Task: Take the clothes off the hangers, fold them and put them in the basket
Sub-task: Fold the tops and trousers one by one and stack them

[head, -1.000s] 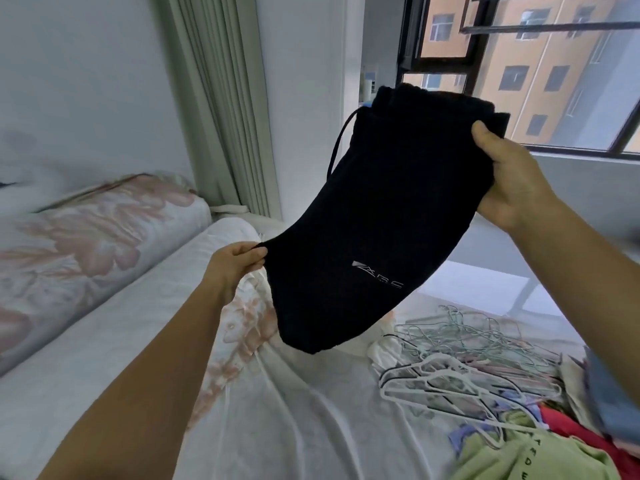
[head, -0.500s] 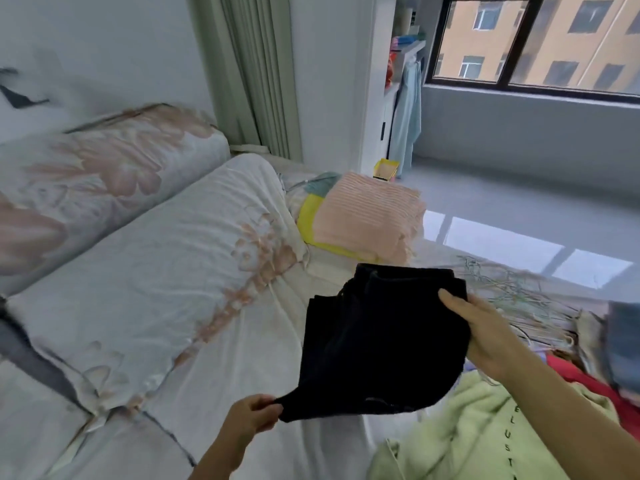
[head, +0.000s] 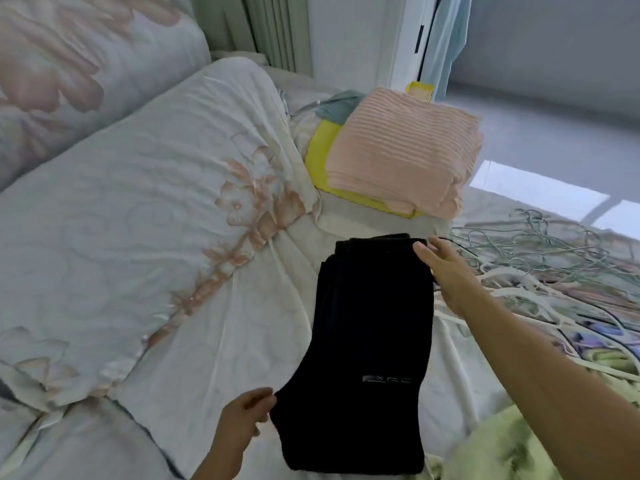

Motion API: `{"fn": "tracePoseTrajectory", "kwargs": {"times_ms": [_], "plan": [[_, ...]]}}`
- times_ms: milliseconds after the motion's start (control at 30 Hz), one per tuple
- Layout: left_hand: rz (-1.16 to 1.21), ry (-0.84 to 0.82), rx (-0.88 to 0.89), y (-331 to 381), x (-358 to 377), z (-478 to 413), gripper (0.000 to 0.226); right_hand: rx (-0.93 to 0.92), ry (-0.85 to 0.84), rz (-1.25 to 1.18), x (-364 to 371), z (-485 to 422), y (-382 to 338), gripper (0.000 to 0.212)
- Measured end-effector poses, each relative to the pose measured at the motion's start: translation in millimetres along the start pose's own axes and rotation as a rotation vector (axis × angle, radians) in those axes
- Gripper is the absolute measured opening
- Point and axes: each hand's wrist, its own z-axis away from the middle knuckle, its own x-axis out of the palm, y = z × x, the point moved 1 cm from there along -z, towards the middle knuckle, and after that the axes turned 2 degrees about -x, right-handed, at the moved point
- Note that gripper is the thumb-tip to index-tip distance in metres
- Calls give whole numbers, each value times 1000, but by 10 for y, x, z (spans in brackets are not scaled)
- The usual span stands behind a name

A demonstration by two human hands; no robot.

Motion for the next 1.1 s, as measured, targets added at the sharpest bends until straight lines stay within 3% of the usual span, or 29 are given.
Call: {"fn": "tracePoseTrajectory", "kwargs": {"times_ms": [67,133,300,433,633,767,933,1100], "plan": [[-6,14,1,56,44,-278,16,65,91,234,57,-309,344,46],[-60,24,17,81,120,-498,24,216,78,333,98,-354,827,43],[-211,-23,88,236,493,-924,24,471,73,282,196,-134,1685,63],[-240,-85,95,343,734,-1287,36,477,116,241,229,-215,2008,49],[-89,-230,1,456,927,-1574,33,527,99,99,294,-412,2054,29],[-110,-322,-76,504,1008,-1579,41,658,-59,-14,275,-469,1957,33],[-18,-371,-188,589,1016,-1572,50,682,-68,-128,240,-412,1893,36],[83,-372,-90,822,940,-1357,40,628,-67,-279,84,-295,1672,33]]}}
